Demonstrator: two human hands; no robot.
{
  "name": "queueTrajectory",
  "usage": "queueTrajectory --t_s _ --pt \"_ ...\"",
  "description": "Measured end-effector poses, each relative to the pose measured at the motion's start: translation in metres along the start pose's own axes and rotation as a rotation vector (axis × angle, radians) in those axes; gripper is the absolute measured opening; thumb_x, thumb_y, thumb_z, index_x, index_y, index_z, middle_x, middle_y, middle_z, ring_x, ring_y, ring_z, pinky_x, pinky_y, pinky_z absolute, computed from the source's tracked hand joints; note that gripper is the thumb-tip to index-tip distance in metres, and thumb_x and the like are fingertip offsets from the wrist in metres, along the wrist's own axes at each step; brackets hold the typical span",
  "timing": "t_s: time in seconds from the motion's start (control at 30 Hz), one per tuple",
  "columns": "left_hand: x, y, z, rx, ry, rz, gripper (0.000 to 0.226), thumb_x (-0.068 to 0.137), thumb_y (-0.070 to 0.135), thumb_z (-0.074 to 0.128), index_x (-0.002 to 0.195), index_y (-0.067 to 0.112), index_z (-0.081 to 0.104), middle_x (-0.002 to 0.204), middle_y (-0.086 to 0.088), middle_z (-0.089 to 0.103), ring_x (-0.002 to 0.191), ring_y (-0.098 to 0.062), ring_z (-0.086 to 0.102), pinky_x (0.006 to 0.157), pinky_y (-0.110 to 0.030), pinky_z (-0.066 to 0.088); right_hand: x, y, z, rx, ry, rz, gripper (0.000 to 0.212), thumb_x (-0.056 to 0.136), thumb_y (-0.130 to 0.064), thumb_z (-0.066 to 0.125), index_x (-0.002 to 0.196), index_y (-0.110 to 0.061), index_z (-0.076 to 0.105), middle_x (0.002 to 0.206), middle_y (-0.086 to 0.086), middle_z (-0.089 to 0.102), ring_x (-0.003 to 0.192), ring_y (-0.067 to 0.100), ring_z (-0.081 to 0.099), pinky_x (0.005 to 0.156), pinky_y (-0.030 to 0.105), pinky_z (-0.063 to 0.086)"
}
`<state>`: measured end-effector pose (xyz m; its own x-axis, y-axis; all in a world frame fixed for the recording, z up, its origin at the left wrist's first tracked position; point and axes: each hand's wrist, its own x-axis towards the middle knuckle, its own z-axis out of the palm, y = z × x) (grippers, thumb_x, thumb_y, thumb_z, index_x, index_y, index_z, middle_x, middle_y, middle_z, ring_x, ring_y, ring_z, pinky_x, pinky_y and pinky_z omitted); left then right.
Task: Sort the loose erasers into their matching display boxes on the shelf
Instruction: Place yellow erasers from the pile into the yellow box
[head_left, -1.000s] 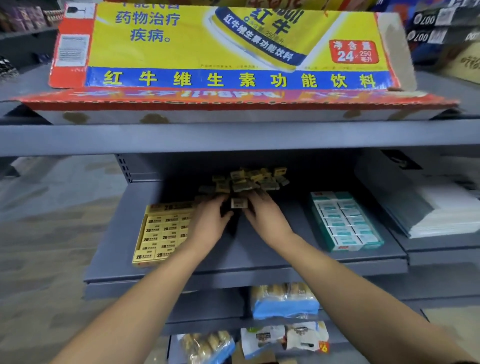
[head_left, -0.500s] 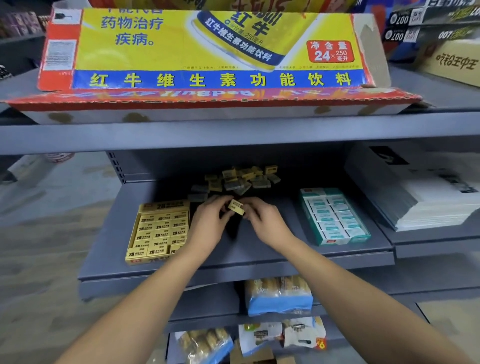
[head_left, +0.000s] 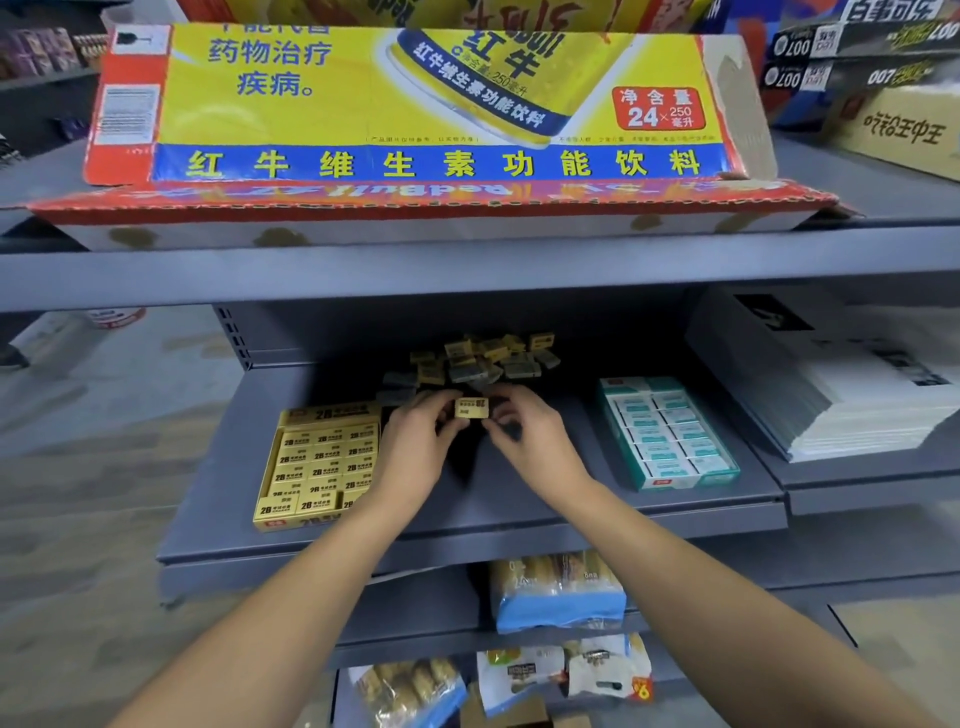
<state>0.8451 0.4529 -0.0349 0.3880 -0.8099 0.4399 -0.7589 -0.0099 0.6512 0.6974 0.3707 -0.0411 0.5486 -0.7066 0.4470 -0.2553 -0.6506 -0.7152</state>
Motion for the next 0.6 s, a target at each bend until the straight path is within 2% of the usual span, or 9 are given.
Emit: queueTrajectory --t_s 0.07,0.13,0.23,0.33,0.37,0.43,0.5,0.6 --pt "0.002 -0.001 0.0 -0.021 0.011 -0.041 0.027 0.083 0.019 0.074 0.109 0.019 0.067 0.093 0.003 0.069 0.083 -0.01 0.063 0.075 -0.032 0.054 0.004 -0.004 0.002 0.135 0.03 0.158 0.027 0.09 -0.018 0.066 0.116 -0.014 0.06 0.102 -0.004 0.066 0.092 0.007 0.064 0.083 0.021 0.053" --pt "0.004 0.0 0.001 -0.022 0.017 -0.07 0.025 0.081 0.02 0.075 0.105 0.021 0.067 0.086 0.006 0.068 0.079 -0.008 0.063 0.072 -0.03 0.054 0.009 -0.008 0.004 0.298 -0.007 0.308 0.017 0.09 -0.019 0.064 0.107 -0.018 0.062 0.1 -0.001 0.07 0.094 0.009 0.066 0.087 0.029 0.054" --pt "0.005 0.002 0.003 -0.026 -0.016 -0.061 0.025 0.08 0.015 0.076 0.102 0.021 0.065 0.085 0.008 0.068 0.079 -0.006 0.064 0.073 -0.026 0.054 0.014 -0.009 0.008 0.457 -0.026 0.395 0.016 0.09 -0.01 0.06 0.1 -0.023 0.062 0.1 0.004 0.07 0.097 0.017 0.067 0.091 0.034 0.053" --pt "0.005 0.003 0.006 -0.028 -0.091 -0.041 0.026 0.082 0.008 0.072 0.106 0.017 0.066 0.089 0.005 0.069 0.081 -0.005 0.063 0.076 -0.019 0.051 0.017 -0.009 0.006 0.66 0.03 0.48 0.018 0.095 -0.005 0.051 0.108 -0.013 0.06 0.109 0.011 0.066 0.102 0.026 0.066 0.087 0.035 0.056" --pt "0.006 0.002 0.006 -0.022 -0.088 -0.041 0.027 0.083 0.009 0.071 0.108 0.016 0.066 0.09 0.005 0.069 0.083 -0.007 0.063 0.077 -0.02 0.051 0.018 -0.009 0.004 0.675 0.038 0.488 0.02 0.096 -0.004 0.049 0.113 -0.011 0.058 0.111 0.01 0.065 0.101 0.026 0.065 0.084 0.032 0.057" --pt "0.007 0.001 0.006 -0.012 -0.056 -0.043 0.033 0.083 0.012 0.072 0.115 0.016 0.064 0.091 0.005 0.067 0.082 -0.009 0.063 0.076 -0.023 0.052 0.02 -0.005 -0.001 0.55 0.028 0.433 0.025 0.096 -0.006 0.052 0.119 -0.014 0.058 0.107 0.005 0.066 0.092 0.021 0.067 0.078 0.028 0.056" --pt "0.01 0.0 0.005 -0.007 -0.043 -0.006 0.04 0.082 0.014 0.074 0.12 0.018 0.062 0.095 0.003 0.066 0.08 -0.01 0.061 0.074 -0.026 0.052 0.021 -0.001 -0.004 0.427 0.008 0.351 0.022 0.093 -0.011 0.06 0.114 -0.018 0.061 0.1 0.001 0.069 0.089 0.016 0.068 0.08 0.029 0.055" --pt "0.012 0.0 0.003 0.011 -0.04 0.044 0.033 0.084 0.013 0.072 0.116 0.017 0.066 0.099 -0.002 0.066 0.082 -0.013 0.061 0.075 -0.032 0.053 0.023 0.001 -0.002 0.341 0.006 0.268 0.012 0.091 -0.015 0.065 0.102 -0.019 0.065 0.096 -0.004 0.071 0.089 0.008 0.068 0.081 0.028 0.055"
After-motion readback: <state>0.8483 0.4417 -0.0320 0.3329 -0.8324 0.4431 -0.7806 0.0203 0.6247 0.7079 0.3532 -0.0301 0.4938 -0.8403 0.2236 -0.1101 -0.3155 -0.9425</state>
